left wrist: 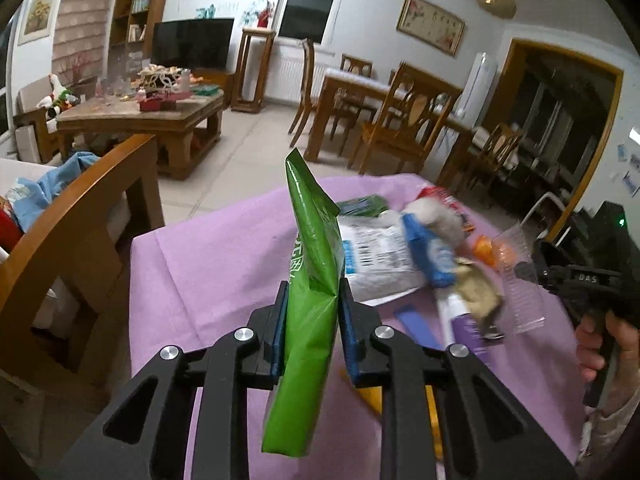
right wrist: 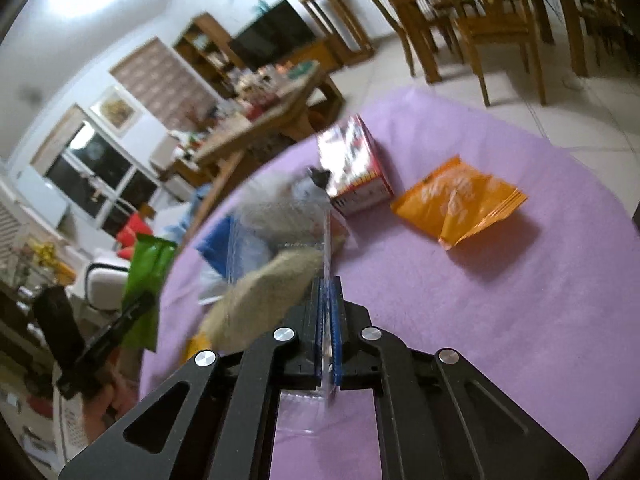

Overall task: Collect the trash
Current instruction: 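Carry the green packet and plastic tray to the bin and release both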

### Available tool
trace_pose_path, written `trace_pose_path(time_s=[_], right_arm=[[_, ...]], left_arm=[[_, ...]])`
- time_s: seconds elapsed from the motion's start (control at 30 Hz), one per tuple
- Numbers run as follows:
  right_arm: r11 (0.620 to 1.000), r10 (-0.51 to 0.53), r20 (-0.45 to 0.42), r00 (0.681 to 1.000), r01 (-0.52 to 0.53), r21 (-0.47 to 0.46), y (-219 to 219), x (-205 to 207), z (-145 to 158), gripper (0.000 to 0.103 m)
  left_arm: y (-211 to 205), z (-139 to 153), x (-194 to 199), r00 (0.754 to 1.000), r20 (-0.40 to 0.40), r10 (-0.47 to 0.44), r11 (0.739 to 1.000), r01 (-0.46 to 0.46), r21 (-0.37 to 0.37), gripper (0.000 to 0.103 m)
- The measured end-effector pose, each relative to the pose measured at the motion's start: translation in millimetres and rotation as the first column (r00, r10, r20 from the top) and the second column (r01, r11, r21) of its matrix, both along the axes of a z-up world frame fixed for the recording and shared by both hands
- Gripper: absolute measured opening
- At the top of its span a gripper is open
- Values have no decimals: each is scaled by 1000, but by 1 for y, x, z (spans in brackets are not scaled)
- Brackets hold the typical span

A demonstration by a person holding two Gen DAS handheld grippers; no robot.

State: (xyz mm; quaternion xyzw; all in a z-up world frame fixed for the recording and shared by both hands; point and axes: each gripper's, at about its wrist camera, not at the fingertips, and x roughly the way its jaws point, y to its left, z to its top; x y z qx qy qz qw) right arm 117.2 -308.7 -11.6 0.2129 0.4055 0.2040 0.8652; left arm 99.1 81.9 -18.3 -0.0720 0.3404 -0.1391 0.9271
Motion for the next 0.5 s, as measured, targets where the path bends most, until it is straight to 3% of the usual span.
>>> trace_pose_path(time_s=[0.27,0.5], right_arm=[[1000,9,147,989,-8,-9,-35,-47,32,4],[1000,-18,164,986,18,0,-78,-69,40,4]], left_arm=[[-48,34,-27,993,81,-91,994,95,-57,23],[-120,48,-30,972,111,-207,977,211,-27,23]])
